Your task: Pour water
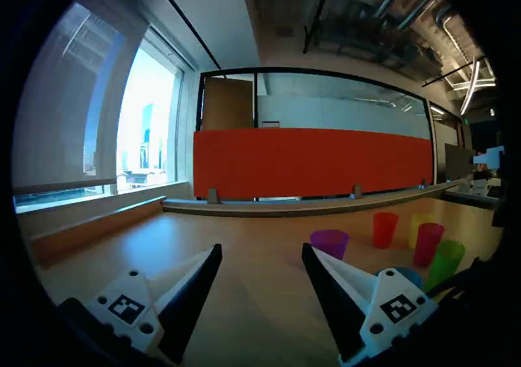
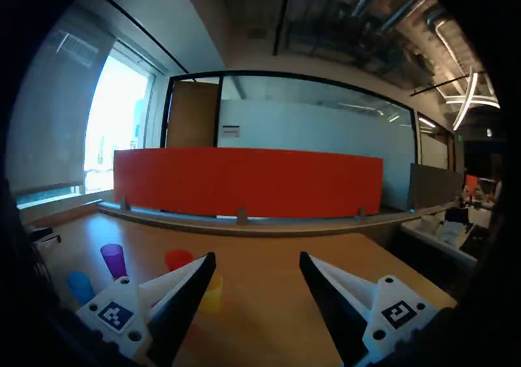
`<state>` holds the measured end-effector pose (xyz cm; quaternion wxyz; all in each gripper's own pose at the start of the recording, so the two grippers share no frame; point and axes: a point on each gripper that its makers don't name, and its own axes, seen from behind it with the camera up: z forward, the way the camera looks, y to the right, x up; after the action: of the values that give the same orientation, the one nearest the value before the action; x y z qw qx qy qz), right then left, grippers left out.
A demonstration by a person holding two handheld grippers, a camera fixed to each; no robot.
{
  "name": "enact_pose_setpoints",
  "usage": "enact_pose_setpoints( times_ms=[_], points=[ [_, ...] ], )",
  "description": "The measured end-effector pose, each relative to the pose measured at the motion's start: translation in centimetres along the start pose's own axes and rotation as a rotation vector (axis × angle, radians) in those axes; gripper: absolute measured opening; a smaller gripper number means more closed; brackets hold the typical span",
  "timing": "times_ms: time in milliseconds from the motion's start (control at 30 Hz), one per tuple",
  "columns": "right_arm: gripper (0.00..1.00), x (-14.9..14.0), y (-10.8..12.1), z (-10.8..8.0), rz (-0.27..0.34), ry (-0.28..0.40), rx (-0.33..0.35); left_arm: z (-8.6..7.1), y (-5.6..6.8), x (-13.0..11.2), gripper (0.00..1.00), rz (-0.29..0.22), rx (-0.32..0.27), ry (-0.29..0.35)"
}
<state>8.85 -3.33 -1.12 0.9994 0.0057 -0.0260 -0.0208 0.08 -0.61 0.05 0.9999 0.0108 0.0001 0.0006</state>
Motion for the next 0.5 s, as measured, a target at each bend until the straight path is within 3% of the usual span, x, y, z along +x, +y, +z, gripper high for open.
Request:
enact_pose_setpoints(
  times_ms=[500],
  points=[
    [1.00, 0.18, 0.53, -0.56, -0.029, 0.077, -0.011, 0.05, 0.01, -0.06, 0.91, -0.002, 0.000, 0.000]
  ],
)
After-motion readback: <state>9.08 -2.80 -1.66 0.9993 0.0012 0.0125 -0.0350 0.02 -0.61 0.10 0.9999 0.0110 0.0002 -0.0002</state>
